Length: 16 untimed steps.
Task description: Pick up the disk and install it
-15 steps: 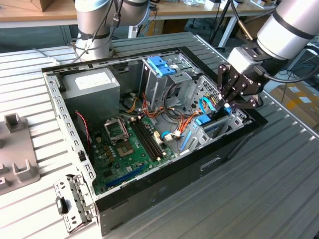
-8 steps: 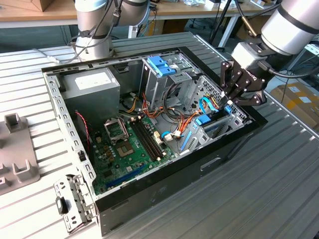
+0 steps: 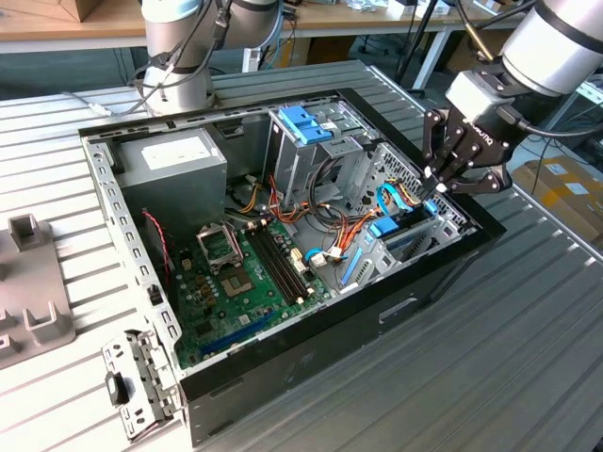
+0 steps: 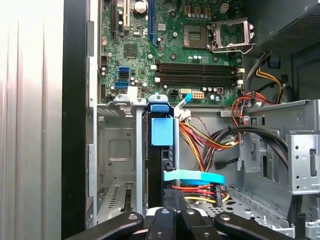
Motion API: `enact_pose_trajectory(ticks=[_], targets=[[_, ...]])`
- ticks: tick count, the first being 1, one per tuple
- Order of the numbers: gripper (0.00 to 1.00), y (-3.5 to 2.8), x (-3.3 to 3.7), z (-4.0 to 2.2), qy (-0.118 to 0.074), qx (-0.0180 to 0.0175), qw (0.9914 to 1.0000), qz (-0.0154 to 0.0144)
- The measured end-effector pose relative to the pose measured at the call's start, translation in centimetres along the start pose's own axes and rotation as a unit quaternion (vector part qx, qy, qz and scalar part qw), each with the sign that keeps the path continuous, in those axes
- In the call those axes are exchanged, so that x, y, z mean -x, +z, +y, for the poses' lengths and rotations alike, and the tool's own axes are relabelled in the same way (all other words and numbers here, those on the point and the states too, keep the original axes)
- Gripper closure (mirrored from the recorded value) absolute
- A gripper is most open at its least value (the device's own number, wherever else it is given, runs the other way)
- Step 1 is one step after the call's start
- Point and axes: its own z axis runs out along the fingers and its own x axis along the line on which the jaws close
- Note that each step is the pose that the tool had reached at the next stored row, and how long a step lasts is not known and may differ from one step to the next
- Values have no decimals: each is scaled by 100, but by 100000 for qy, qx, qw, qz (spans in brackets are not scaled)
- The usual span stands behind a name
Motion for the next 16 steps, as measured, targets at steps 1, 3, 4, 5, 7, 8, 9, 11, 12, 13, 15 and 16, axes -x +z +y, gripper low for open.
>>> enact_pose_trajectory(ticks=[1,3,4,5,7,8,9,11,12,13,15,16], targets=[[89,-7,1,-7,1,1,100000,0],[89,-25,3,-27,0,9,100000,6],[89,-33,4,-37,3,15,100000,8],[89,-39,5,-44,2,19,100000,4],[89,-53,6,-67,4,34,100000,3],[89,-57,7,-73,6,37,100000,5],[89,-61,7,-78,8,38,100000,4],[89,-70,8,-88,8,43,100000,3],[89,-76,9,-94,7,44,100000,1],[89,-81,10,-97,11,44,100000,3],[89,-88,11,-109,8,49,100000,-12],[89,-89,11,-110,15,49,100000,-9]])
